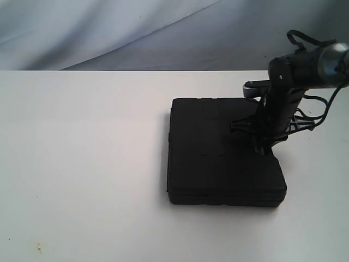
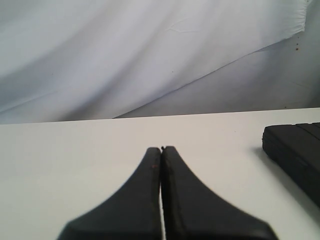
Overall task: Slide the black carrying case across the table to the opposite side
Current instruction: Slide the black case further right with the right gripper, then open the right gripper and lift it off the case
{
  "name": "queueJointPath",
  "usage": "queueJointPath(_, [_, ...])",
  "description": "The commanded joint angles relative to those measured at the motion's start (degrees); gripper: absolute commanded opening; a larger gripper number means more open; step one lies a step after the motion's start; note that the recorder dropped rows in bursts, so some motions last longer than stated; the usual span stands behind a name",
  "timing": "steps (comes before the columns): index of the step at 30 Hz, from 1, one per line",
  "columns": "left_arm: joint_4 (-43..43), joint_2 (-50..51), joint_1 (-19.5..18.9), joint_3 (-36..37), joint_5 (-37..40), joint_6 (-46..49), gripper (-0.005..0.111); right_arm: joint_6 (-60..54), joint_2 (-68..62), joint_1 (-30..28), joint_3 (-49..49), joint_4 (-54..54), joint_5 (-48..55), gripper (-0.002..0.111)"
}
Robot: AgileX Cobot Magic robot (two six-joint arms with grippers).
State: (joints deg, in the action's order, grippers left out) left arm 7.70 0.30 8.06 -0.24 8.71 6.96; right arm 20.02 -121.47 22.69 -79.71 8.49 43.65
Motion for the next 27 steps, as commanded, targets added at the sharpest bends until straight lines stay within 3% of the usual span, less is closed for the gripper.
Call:
queueJointPath(1, [0.01, -0.3, -0.1, 0.24, -0.3, -0.54, 0.0, -1.4, 1.31, -2.15, -0.06, 1.71, 0.74, 0.0])
queueJointPath(14, [0.01, -0.3, -0.1, 0.24, -0.3, -0.54, 0.0, -4.66, 1.31, -7.58, -0.06, 4.3, 0.74, 0.0])
queueJointPath(27, [0.01, -0.3, -0.1, 0.24, -0.3, -0.54, 0.0, -7.82, 1.31, -9.54, -0.06, 6.55, 0.15, 0.0])
